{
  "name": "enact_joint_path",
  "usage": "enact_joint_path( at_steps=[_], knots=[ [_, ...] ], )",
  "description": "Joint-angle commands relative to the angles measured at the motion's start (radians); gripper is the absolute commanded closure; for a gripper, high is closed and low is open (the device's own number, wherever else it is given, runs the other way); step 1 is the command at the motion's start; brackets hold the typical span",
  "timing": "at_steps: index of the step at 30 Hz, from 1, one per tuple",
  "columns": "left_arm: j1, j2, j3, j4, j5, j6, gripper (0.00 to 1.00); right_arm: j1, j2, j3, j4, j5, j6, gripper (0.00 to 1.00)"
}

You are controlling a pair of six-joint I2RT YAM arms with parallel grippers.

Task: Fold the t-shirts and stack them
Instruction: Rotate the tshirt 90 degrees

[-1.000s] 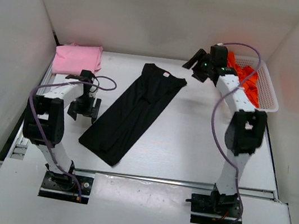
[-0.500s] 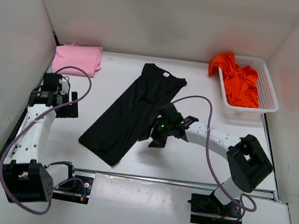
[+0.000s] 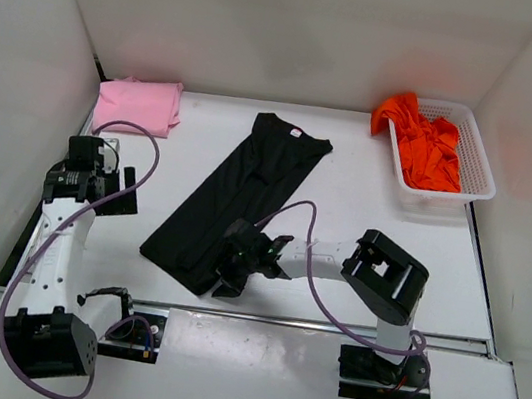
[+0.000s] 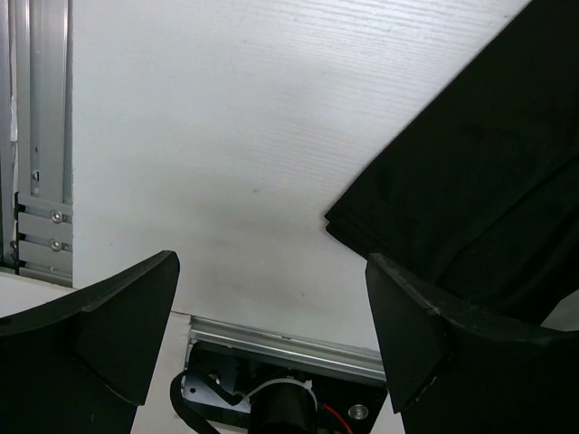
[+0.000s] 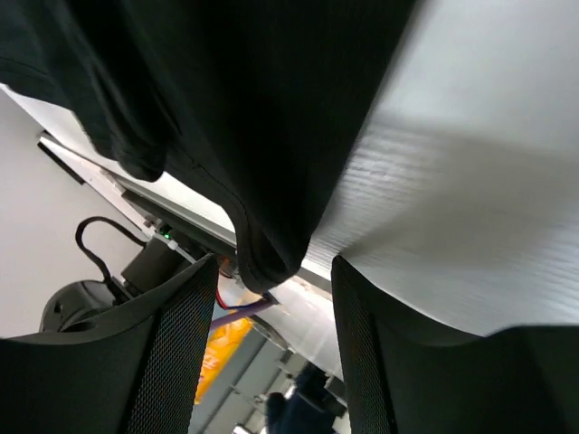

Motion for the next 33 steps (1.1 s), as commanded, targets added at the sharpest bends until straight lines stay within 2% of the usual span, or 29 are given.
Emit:
enact_joint_path(
  at_steps=[1, 3, 5, 9, 11, 13, 14, 15, 17, 18, 21, 22, 23, 24, 25, 27, 29, 33],
  knots=[
    [0.007, -0.061, 0.034, 0.009, 0.039, -0.001, 0.05, 0.032, 0.007, 0.061, 0.009, 0.073, 0.132, 0.42],
    [0.007, -0.072, 0.044, 0.009, 0.049, -0.001, 0.05, 0.032, -0.004, 0.035, 0.009, 0.115, 0.158, 0.42],
    [0.007, -0.072, 0.058, 0.0, 0.069, -0.001, 0.0, 0.032, -0.013, 0.024, 0.009, 0.14, 0.167, 0.42],
    [0.007, -0.118, 0.058, 0.01, 0.089, -0.001, 0.0, 0.021, 0.035, 0.089, -0.014, 0.153, 0.167, 0.51],
    [0.007, -0.118, 0.072, 0.021, 0.011, -0.001, 0.0, 0.021, 0.073, 0.112, -0.014, 0.144, 0.167, 0.65],
    [0.007, -0.095, 0.084, 0.01, 0.011, -0.001, 0.0, 0.012, 0.096, 0.121, -0.014, 0.144, 0.155, 0.77],
    [0.007, -0.095, 0.094, 0.0, 0.011, -0.001, 0.0, 0.012, 0.096, 0.121, -0.023, 0.144, 0.155, 0.91],
    [0.007, -0.095, 0.094, 0.0, 0.011, -0.001, 0.0, 0.001, 0.082, 0.092, -0.023, 0.144, 0.155, 0.99],
    [0.007, -0.086, 0.103, 0.0, 0.054, -0.001, 0.0, -0.009, 0.049, 0.035, -0.037, 0.144, 0.146, 1.0],
    [-0.009, -0.072, 0.103, -0.009, 0.172, -0.001, 0.0, -0.041, -0.073, -0.121, -0.037, 0.182, 0.112, 1.0],
    [-0.056, -0.043, 0.103, -0.022, 0.272, -0.001, 0.0, -0.077, -0.171, -0.214, -0.037, 0.183, 0.016, 1.0],
    [-0.081, -0.031, 0.115, -0.034, 0.285, -0.001, 0.0, -0.104, -0.219, -0.236, -0.046, 0.166, -0.082, 1.0],
    [-0.113, -0.017, 0.115, -0.048, 0.286, -0.001, 0.0, -0.12, -0.238, -0.252, -0.06, 0.125, -0.139, 1.0],
    [-0.19, 0.015, 0.127, -0.048, 0.286, -0.001, 0.0, -0.143, -0.27, -0.261, -0.087, 0.112, -0.194, 1.0],
    [-0.235, 0.032, 0.143, -0.06, 0.226, -0.001, 0.0, -0.152, -0.289, -0.261, -0.16, 0.112, -0.292, 1.0],
    [-0.345, 0.07, 0.152, -0.06, 0.159, -0.001, 0.0, -0.172, -0.347, -0.273, -0.219, 0.127, -0.377, 1.0],
    [-0.389, 0.081, 0.161, -0.039, 0.103, -0.001, 0.0, -0.186, -0.392, -0.291, -0.277, 0.137, -0.446, 1.0],
    [-0.488, 0.141, 0.172, -0.039, 0.103, -0.001, 0.0, -0.265, -0.496, -0.363, -0.296, 0.092, -0.523, 1.0]
  ],
)
